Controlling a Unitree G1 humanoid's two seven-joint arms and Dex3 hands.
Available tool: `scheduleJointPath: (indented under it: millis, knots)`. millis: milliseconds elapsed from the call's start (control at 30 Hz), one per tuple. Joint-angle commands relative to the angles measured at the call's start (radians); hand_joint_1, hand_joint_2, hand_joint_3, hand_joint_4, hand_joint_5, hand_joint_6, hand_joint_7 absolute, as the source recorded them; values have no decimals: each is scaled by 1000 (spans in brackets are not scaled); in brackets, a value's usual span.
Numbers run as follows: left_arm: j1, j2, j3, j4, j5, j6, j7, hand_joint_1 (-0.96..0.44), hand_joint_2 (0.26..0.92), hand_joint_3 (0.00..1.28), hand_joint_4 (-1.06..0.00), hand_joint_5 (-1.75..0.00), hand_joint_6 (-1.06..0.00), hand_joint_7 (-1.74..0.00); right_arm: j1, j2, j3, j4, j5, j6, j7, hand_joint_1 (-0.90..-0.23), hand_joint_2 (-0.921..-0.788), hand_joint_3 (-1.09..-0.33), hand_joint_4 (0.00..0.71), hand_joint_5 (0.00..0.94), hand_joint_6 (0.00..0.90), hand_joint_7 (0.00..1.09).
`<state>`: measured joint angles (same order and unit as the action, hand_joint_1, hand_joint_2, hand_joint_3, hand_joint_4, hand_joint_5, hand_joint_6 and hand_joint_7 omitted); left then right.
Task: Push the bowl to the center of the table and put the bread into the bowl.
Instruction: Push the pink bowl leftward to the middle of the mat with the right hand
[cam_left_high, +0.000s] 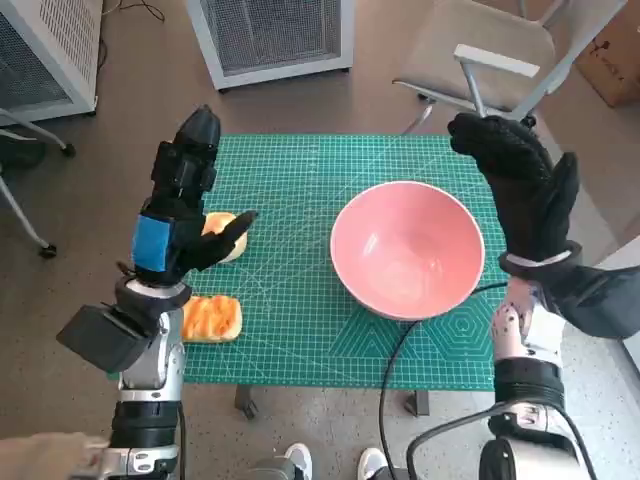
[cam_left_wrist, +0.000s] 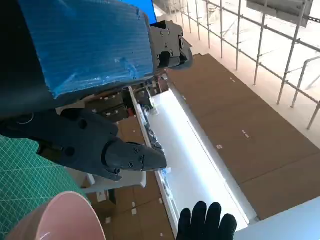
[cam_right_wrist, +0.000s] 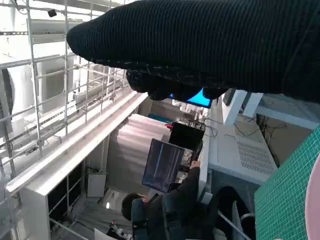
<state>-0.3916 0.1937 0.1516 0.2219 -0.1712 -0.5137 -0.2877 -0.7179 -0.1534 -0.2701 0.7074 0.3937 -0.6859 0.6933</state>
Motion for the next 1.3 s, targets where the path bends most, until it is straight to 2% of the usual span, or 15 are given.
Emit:
scheduleJointPath:
  millis: [33,800,1167,1300]
  knots:
    - [5,3,0,-16,-4,8,5,-366,921,177,-59,0,1,-436,26,-4,3,5,3,15,-2,-639,-921,-610,86,1,200,13]
    - [6,0,1,-11,-5,-1,6,-368,921,177,-61,-2,1,-438,28,-3,0,8,1,13,-3,-642,-921,-611,86,0,200,12]
    - [10,0,1,-5,-4,-10,3,-366,921,178,-58,-1,1,-434,-25,-43,-60,189,17,-33,17,-647,-921,-613,77,0,207,15]
    - [13,1,3,-7,-5,-12,3,-367,921,177,-60,-2,1,-438,-49,-70,-82,284,0,-65,-9,-647,-921,-620,74,0,208,15]
